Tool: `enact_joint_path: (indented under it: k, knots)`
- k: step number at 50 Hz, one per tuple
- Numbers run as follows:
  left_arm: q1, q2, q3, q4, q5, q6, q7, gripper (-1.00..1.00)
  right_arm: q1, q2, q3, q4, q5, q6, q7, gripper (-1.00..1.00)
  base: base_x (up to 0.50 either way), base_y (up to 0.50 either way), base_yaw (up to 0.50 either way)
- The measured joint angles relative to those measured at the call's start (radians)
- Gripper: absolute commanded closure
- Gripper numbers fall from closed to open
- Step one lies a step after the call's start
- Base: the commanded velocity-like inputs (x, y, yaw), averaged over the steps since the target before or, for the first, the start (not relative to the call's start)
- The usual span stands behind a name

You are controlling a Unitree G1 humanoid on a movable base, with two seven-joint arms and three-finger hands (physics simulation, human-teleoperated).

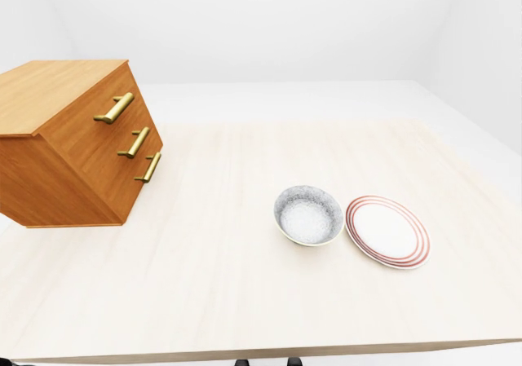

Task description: Put the bowl on top of the cabinet.

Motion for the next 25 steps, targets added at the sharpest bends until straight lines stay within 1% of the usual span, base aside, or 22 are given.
enact_joint_path:
  k: [1,9,25]
  knots:
    - [0.000,0.000,0.000,0.000,0.000,0.000,0.000,-1.00,0.000,-0.001,0.000,0.000,0.000,0.000,0.000,-1.00,0.36,0.00,0.00]
    - [0.002,0.000,0.000,0.000,0.001,0.000,0.000,-1.00,0.013,-0.011,0.004,0.000,-0.024,0.000,0.000,-1.00,0.00,0.03,0.00]
    - [0.012,0.017,-0.004,0.000,-0.020,0.000,0.000,-1.00,0.038,-0.021,0.020,0.000,-0.075,0.000,0.000,-1.00,0.00,0.50,0.00]
